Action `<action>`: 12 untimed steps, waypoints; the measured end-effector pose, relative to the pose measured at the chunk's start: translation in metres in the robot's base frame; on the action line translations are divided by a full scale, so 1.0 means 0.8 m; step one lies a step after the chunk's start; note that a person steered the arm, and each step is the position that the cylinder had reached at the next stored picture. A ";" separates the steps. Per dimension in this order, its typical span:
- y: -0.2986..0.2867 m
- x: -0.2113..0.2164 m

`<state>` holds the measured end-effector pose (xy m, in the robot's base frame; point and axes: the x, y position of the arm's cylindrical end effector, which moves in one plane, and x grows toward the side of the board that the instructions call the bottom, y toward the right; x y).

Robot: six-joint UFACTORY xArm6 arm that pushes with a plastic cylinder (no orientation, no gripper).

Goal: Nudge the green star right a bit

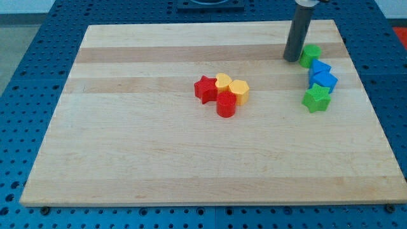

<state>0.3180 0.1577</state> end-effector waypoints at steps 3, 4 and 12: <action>-0.062 0.101; -0.062 0.127; 0.010 0.165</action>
<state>0.4499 0.1659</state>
